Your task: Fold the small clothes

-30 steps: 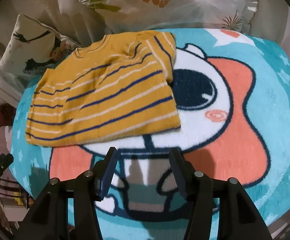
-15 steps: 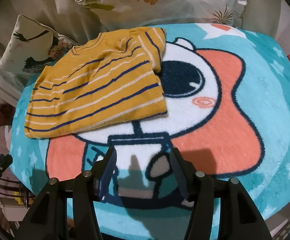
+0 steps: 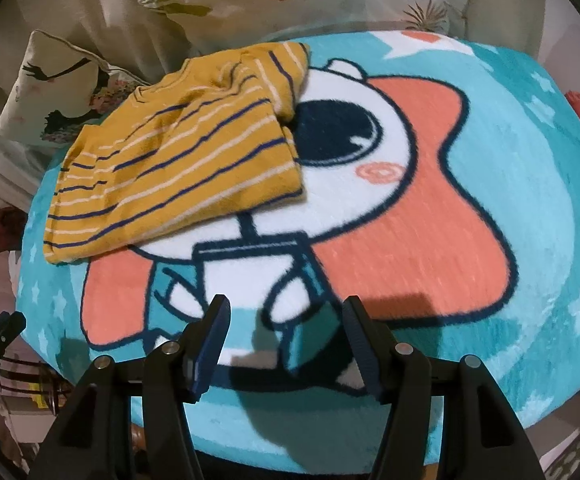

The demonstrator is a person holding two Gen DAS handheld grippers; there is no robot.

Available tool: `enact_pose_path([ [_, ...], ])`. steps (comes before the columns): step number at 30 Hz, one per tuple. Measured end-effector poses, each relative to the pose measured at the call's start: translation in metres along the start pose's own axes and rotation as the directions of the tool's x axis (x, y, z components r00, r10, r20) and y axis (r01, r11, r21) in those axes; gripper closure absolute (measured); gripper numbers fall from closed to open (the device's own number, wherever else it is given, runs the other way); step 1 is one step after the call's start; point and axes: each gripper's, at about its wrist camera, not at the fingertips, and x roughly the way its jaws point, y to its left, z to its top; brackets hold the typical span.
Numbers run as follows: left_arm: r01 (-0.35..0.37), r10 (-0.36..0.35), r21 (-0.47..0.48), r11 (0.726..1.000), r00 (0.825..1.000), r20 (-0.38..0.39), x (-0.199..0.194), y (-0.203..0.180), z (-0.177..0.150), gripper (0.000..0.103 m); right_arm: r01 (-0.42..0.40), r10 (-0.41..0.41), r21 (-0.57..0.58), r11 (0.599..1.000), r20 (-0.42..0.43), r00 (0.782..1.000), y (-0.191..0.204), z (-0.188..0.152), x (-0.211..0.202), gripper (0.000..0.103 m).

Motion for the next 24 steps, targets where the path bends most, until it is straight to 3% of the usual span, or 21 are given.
enact_pose_path([
  [13, 0.032, -0.032, 0.019, 0.999, 0.999, -0.015, 0.021, 0.027, 0.023, 0.032, 0.043, -0.045, 0.039, 0.998, 0.038, 0.998, 0.010, 0.011, -0.009, 0.039],
  [24, 0.047, -0.048, -0.023, 0.999, 0.997, -0.060, 0.056, 0.107, 0.057, 0.031, 0.057, -0.057, -0.035, 0.998, 0.005, 0.998, 0.108, 0.044, 0.018, 0.039],
])
